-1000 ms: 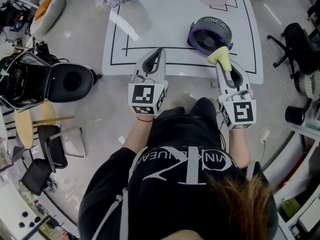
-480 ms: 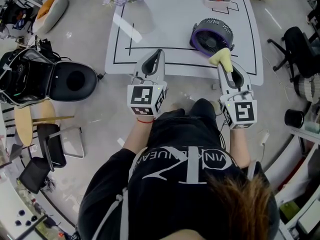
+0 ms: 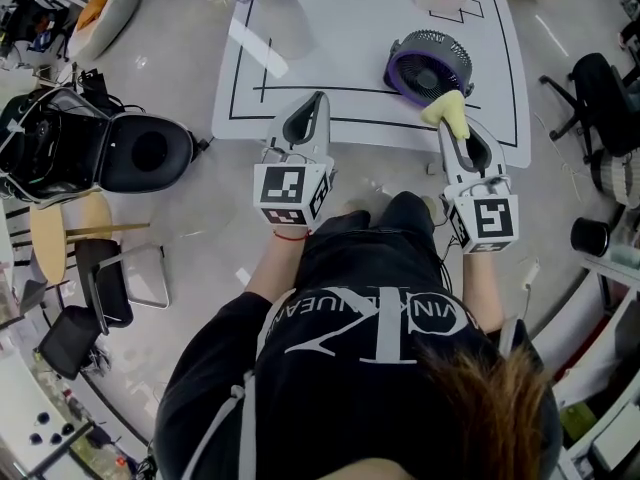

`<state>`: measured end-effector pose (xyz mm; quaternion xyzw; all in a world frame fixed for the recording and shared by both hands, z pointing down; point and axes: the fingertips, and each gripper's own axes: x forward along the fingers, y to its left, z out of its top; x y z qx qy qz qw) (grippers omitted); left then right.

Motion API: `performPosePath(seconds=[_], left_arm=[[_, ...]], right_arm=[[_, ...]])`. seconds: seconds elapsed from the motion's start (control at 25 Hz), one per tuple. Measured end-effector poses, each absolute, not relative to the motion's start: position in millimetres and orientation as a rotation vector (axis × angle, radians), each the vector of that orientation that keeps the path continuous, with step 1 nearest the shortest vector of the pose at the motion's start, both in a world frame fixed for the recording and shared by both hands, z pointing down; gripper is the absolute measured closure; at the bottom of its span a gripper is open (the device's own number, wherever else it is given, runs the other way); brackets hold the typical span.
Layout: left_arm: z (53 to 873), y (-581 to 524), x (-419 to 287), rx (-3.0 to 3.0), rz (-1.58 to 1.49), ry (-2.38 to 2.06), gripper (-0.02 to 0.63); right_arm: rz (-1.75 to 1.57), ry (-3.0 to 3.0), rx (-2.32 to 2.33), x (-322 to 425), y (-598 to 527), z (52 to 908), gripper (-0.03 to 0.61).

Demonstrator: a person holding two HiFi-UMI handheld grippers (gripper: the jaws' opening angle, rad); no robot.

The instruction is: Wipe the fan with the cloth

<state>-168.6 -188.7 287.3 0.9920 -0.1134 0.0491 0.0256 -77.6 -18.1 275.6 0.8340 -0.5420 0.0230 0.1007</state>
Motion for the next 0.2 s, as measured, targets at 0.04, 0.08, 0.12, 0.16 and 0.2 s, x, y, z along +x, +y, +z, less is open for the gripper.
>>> performPosePath(seconds=[0.04, 0.08, 0.12, 0.16, 0.2], left_arm=[[286.9, -188.4, -168.2, 3.068, 0.151, -0.348, 0.603], [286.6, -188.0, -167.8, 3.069, 0.149, -0.347, 0.603], [286.4, -187.7, -167.4, 3.070, 0.148, -0.345, 0.603], [286.3, -187.3, -167.0, 3.071, 0.148, -0.343, 0.603], [286.2, -186.9, -166.7, 3.072, 0.148, -0.340, 0.603]], right_arm=[[0.068, -1.604, 2.464, -77.6, -18.2, 275.6, 0.495], [0.068, -1.605, 2.464, -77.6, -18.2, 275.8, 0.495], [0.069, -1.605, 2.464, -77.6, -18.1, 276.0, 0.495], [0.070, -1.605, 2.465, -77.6, -17.8, 276.4, 0.495], [0.071, -1.605, 2.465, -77.6, -17.5, 276.8, 0.495]])
